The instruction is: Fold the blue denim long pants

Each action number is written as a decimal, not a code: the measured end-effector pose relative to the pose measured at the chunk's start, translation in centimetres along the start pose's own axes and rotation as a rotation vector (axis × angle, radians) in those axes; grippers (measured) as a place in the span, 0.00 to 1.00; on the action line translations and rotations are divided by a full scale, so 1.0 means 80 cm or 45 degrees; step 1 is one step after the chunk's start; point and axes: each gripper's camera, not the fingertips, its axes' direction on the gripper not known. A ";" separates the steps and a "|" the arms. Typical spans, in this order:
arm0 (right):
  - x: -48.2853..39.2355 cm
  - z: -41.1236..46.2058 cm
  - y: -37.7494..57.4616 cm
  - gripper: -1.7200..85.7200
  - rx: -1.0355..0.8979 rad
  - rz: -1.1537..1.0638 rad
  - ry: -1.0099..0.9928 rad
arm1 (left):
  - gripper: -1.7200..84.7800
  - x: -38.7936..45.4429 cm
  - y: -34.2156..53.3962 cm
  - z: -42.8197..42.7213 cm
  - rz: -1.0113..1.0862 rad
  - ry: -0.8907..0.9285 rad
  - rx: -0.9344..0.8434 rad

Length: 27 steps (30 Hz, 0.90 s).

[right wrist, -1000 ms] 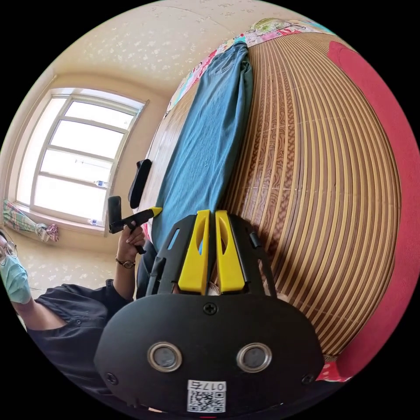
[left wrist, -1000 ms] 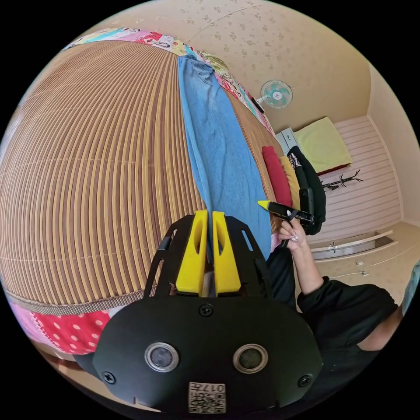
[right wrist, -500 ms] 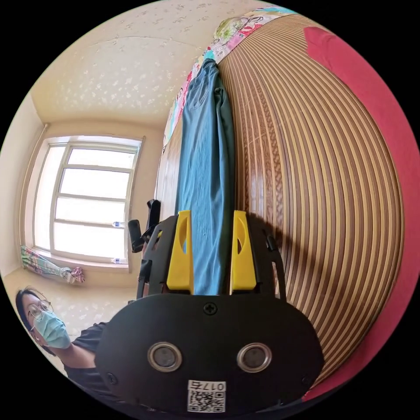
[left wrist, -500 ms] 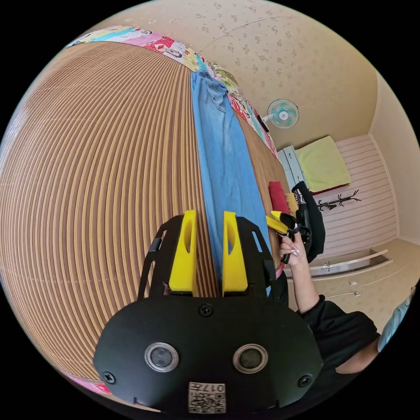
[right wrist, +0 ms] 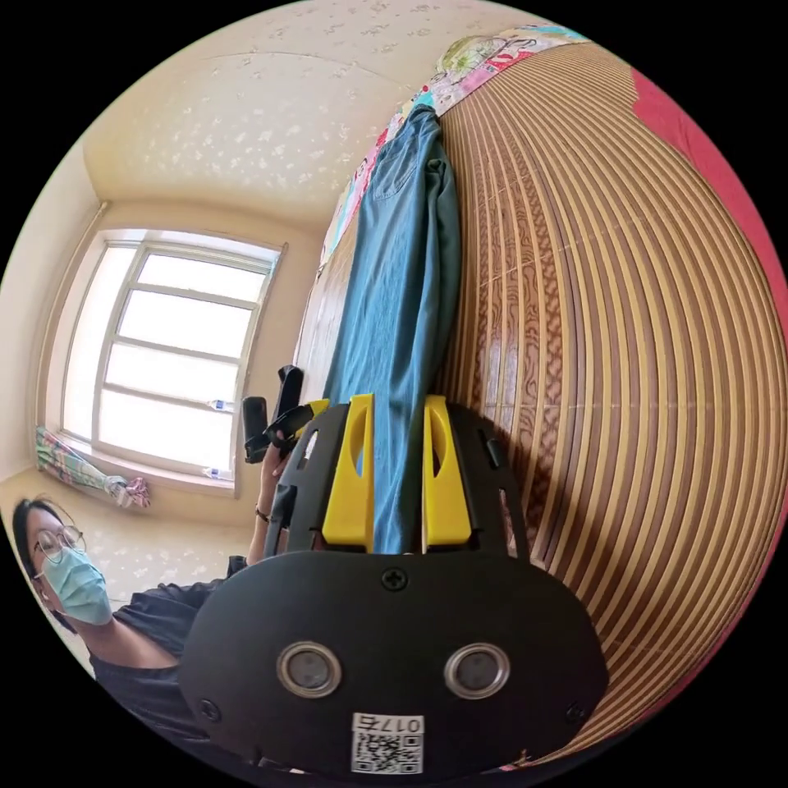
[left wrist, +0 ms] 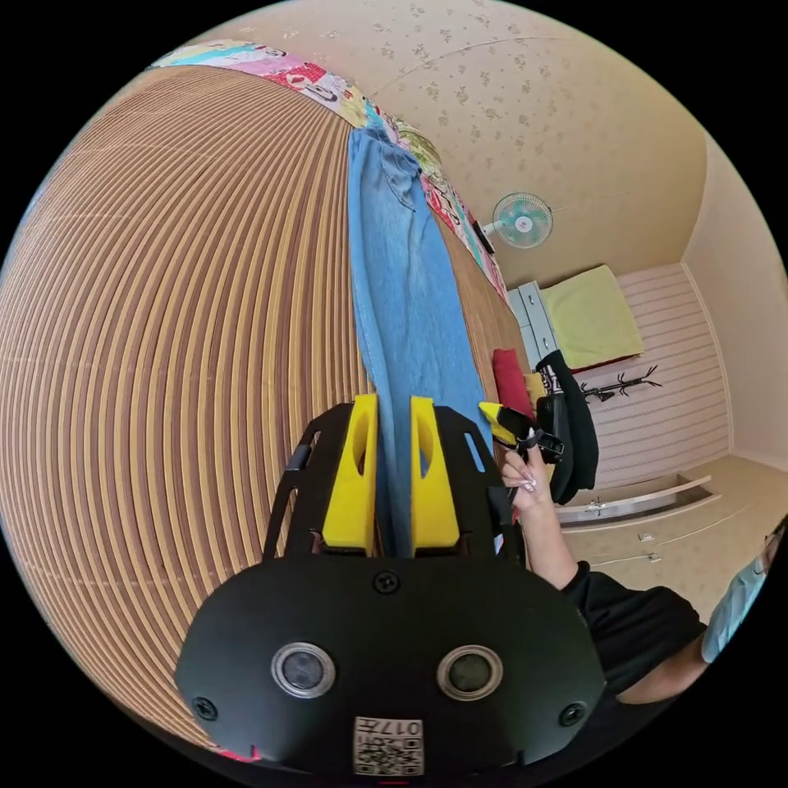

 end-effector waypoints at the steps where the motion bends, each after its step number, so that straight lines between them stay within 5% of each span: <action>1: 0.003 0.000 -0.004 0.12 -0.007 0.017 -0.024 | 0.09 -0.008 -0.010 0.004 -0.018 0.049 -0.026; 19: -0.028 -0.078 0.071 0.04 -0.035 -0.105 -0.436 | 0.02 -0.053 0.069 -0.005 -0.051 0.787 -0.017; 27: -0.163 -0.146 0.171 0.03 -0.009 -0.410 -0.503 | 0.01 0.082 0.148 -0.076 0.224 0.735 0.051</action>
